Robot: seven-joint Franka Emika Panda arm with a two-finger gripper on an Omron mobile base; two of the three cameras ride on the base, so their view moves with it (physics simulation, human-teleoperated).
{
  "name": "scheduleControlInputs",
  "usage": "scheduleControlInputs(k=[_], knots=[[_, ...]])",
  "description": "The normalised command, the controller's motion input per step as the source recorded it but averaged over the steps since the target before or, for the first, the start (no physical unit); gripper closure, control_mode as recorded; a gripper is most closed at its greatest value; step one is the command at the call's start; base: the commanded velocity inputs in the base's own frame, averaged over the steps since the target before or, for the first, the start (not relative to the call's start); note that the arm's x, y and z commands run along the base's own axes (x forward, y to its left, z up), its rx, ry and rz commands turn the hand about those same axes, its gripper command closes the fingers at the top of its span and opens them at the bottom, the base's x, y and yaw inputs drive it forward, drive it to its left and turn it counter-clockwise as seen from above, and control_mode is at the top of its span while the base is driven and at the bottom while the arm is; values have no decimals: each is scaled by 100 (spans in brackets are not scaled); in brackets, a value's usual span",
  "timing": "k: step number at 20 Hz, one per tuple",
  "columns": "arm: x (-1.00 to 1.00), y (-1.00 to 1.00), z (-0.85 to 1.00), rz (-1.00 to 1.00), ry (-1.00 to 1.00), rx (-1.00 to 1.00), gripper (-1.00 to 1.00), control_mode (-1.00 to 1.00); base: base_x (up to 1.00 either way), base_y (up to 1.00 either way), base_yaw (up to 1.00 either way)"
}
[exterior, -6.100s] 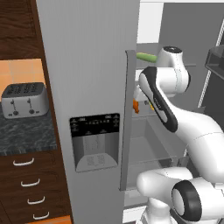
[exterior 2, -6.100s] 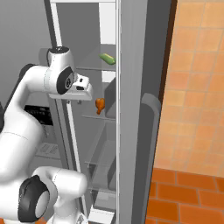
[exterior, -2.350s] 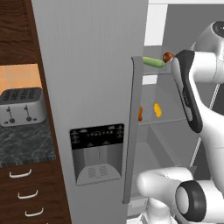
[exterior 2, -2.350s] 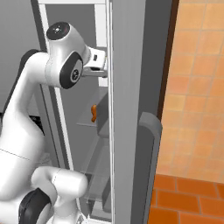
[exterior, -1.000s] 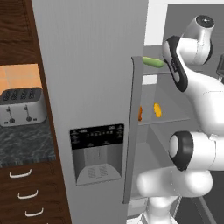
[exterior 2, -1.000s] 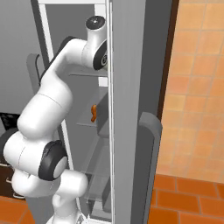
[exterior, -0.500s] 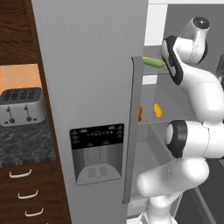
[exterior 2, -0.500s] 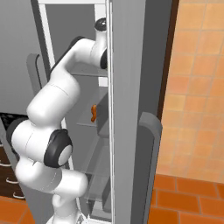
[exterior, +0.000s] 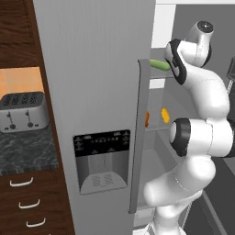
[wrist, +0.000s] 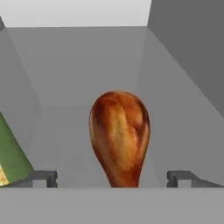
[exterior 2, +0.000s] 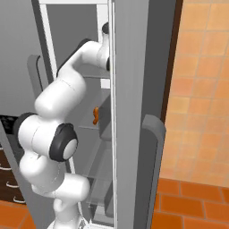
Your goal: Place one corn and one chicken drumstick in each tupperware on the nearby counter, to pack two identical lunches.
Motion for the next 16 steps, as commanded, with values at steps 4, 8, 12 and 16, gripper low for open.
scheduleControlInputs(k=[4,8,12,16], knots=[[33,-15,-4,0,-1,3,-100,-100,0,0,0],[29,-19,0,-2,-3,2,-100,-100,0,0,0],[15,-6,-7,-1,-5,1,100,-100,0,0,0],[1,0,-27,-1,-1,5,100,-100,0,0,0]])
